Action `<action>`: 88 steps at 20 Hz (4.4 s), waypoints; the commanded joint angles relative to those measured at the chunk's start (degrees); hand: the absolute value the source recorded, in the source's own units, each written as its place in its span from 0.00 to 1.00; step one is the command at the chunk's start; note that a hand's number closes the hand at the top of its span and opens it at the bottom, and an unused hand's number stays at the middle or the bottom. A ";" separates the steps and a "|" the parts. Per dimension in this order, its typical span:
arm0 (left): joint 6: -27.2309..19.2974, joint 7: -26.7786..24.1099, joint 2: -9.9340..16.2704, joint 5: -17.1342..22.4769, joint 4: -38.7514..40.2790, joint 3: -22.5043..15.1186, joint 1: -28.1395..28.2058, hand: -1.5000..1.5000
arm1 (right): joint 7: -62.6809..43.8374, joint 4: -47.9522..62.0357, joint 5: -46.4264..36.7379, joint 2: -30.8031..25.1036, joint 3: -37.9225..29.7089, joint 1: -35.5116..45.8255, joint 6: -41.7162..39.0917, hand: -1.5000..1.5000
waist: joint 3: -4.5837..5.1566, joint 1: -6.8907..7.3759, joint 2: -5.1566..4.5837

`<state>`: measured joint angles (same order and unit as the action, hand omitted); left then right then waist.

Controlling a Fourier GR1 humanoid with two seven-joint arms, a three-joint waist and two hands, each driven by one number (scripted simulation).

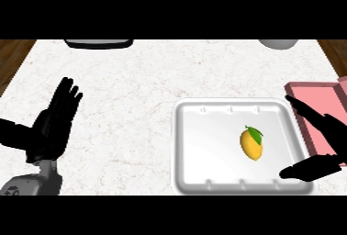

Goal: Pick the lemon from the tray and place it in the cardboard box

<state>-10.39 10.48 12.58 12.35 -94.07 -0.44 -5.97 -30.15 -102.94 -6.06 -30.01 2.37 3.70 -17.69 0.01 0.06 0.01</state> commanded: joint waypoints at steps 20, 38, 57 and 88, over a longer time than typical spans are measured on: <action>4.42 1.75 -2.84 -2.85 -1.29 4.57 0.48 0.50 | 5.94 8.97 -17.92 12.16 -0.69 1.34 -1.38 0.00 | -0.01 -0.02 0.01; 4.71 5.52 -4.47 -4.82 -2.37 5.72 -2.27 0.50 | 8.76 13.54 -23.85 18.21 -0.77 1.47 -0.74 0.00 | -0.01 -0.09 0.01; 5.29 4.33 -6.06 -5.73 -0.14 6.52 -3.15 0.50 | 20.08 22.64 -29.55 17.77 -0.87 4.56 0.98 1.00 | -0.01 -0.04 -0.04; 5.24 3.70 -6.79 -6.54 -1.73 6.13 -1.34 0.50 | -25.54 9.60 -56.09 30.01 31.52 33.17 14.59 1.00 | 0.00 -0.37 0.35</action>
<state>-5.17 14.36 5.63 5.43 -96.12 5.05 -7.31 -50.62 -86.11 -61.29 -0.08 35.77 35.15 -5.33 0.01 0.30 0.16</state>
